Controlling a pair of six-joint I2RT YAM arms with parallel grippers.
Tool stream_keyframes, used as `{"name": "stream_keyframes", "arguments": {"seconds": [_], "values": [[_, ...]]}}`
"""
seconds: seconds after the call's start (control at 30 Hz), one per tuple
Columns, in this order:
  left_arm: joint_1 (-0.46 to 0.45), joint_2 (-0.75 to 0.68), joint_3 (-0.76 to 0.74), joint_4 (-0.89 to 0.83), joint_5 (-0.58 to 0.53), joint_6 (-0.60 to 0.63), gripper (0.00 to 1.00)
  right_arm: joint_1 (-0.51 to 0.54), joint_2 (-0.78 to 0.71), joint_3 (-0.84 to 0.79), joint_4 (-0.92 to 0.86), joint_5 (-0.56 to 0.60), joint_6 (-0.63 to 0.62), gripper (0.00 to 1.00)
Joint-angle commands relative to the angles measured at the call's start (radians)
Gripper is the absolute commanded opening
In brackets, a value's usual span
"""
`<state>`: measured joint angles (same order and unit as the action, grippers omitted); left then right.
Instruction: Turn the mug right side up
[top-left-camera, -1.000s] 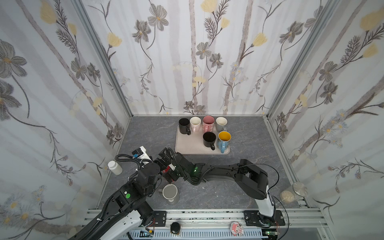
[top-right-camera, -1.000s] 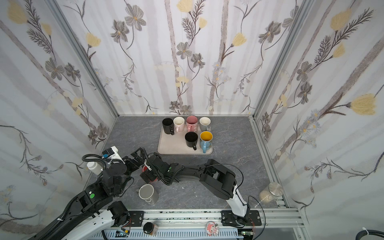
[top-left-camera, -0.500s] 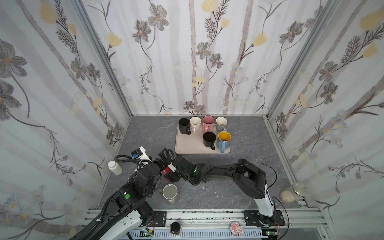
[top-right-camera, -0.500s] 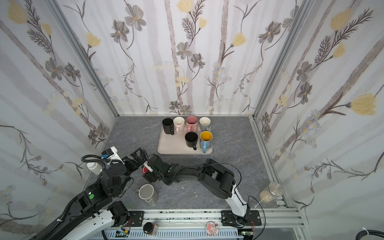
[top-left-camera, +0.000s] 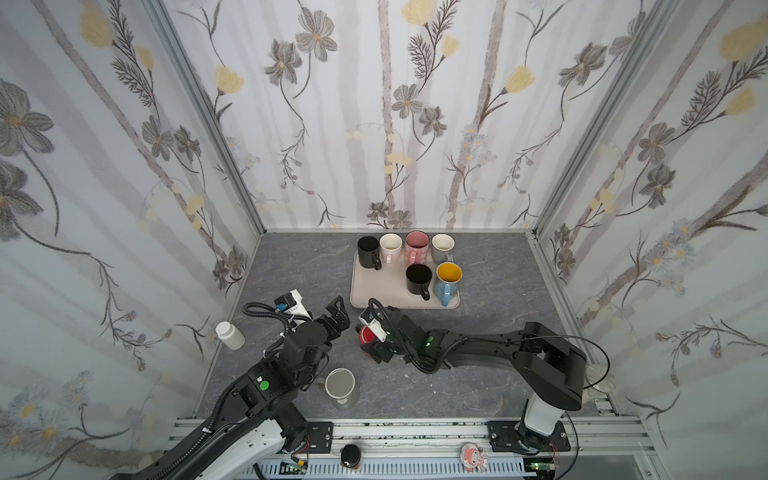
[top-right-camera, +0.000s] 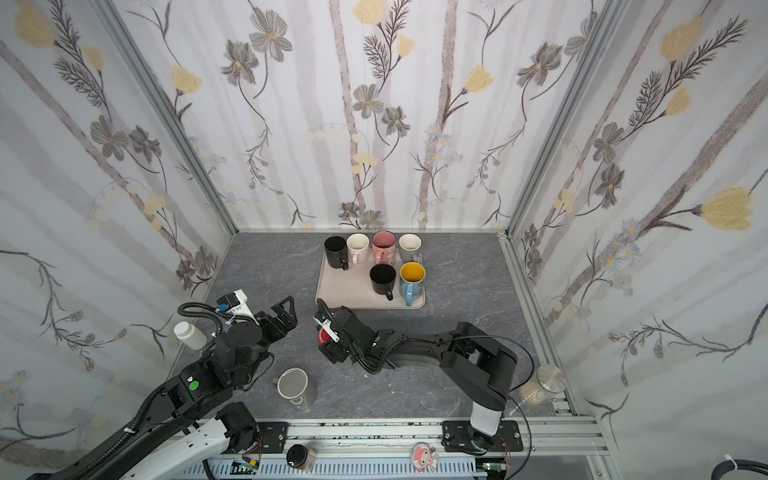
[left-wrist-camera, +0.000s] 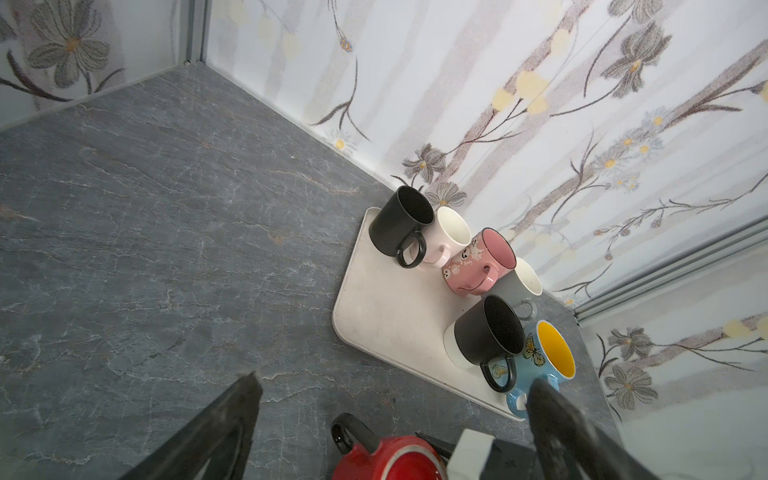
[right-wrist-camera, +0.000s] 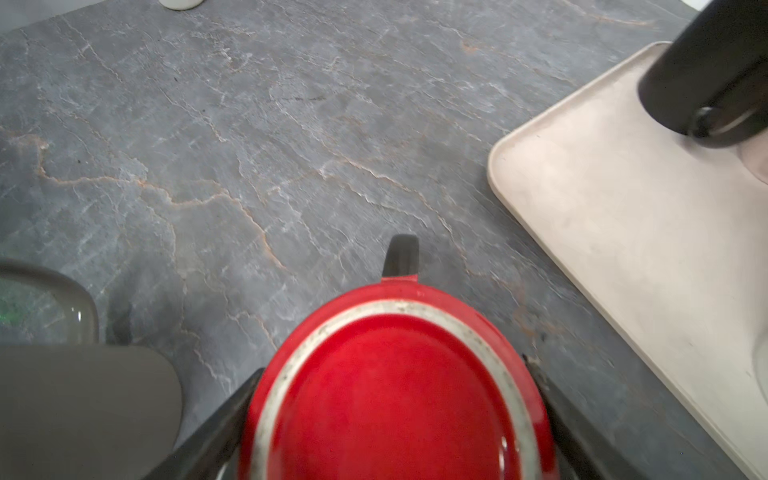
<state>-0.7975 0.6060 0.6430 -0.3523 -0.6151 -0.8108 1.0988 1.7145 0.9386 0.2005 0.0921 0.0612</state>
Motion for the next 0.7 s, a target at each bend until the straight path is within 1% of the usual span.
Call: {"name": "stream_keyframes", "arguments": {"seconds": [0.0, 0.03, 0.07, 0.17, 0.33, 0.4, 0.43, 0.47, 0.5, 0.6, 0.67], "values": [[0.003, 0.022, -0.002, 0.071, 0.030, 0.027, 1.00, 0.002, -0.092, -0.098, 0.064, 0.047, 0.036, 0.59], [0.002, 0.031, -0.003, 0.082, 0.035, 0.030, 1.00, 0.004, -0.113, -0.137, 0.066, 0.057, 0.054, 0.59], [0.004, 0.040, -0.007, 0.092, 0.044, 0.031, 1.00, 0.006, -0.166, -0.173, 0.072, 0.065, 0.074, 0.59], [0.006, 0.060, -0.013, 0.130, 0.070, 0.041, 1.00, 0.008, -0.233, -0.274, 0.088, 0.080, 0.113, 0.60], [0.007, 0.100, -0.005, 0.170, 0.094, 0.052, 1.00, 0.018, -0.290, -0.338, 0.092, 0.100, 0.158, 0.61], [0.009, 0.114, -0.006, 0.181, 0.103, 0.052, 1.00, 0.021, -0.298, -0.354, 0.098, 0.106, 0.168, 0.64], [0.010, 0.120, -0.007, 0.187, 0.108, 0.052, 1.00, 0.024, -0.298, -0.356, 0.096, 0.112, 0.172, 0.69], [0.009, 0.125, -0.007, 0.191, 0.116, 0.053, 1.00, 0.027, -0.300, -0.359, 0.096, 0.126, 0.175, 0.80], [0.010, 0.131, -0.006, 0.194, 0.122, 0.053, 1.00, 0.030, -0.302, -0.362, 0.095, 0.136, 0.178, 0.87], [0.011, 0.136, -0.008, 0.194, 0.132, 0.054, 1.00, 0.034, -0.307, -0.362, 0.078, 0.163, 0.189, 1.00], [0.011, 0.139, -0.006, 0.195, 0.145, 0.062, 1.00, 0.037, -0.319, -0.365, 0.059, 0.177, 0.196, 1.00]]}}
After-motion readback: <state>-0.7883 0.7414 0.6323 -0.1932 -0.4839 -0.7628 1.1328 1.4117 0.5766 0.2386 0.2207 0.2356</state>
